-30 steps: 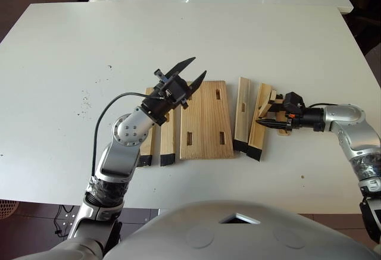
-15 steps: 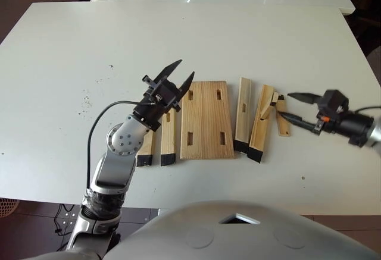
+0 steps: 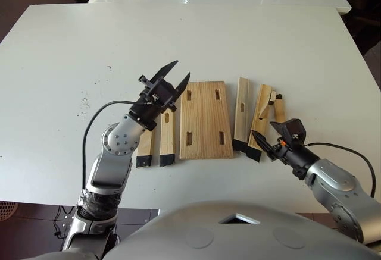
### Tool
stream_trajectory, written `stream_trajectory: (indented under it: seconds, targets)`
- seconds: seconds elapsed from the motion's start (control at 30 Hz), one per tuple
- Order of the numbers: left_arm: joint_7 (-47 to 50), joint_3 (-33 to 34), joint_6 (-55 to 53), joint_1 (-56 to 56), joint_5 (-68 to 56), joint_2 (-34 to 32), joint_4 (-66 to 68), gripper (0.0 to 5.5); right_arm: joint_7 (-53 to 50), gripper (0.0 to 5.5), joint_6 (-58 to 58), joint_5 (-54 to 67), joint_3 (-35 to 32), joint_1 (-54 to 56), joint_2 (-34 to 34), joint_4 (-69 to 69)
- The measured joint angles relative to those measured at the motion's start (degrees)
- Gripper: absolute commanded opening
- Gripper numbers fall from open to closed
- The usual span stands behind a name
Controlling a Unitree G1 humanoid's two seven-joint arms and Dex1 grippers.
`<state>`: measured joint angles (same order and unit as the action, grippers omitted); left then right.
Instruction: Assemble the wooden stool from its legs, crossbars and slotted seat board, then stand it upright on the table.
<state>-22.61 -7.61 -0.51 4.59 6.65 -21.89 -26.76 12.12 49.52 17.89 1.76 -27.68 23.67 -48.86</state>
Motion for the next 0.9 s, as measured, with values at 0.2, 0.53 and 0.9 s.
stream_trajectory:
  seconds: [0.2,0.53,0.9]
  targets:
    - [-0.15,-1.12,0.19,-0.74,0.00,0.00,0.20,2.00,-3.00,3.30,0.38,-2.54,2.67,0.03,-1.92,1.88]
    - [0.38,-1.59,0.17,-0.39,0.28,0.24,0.15,2.00,-2.17,3.30,-1.64,-5.44,2.78,0.90,-0.05,4.22]
    - [2.87,-2.18,0.00,1.91,2.66,2.22,-0.47,2.00,2.18,3.30,0.02,-5.08,-0.15,1.48,3.75,6.34]
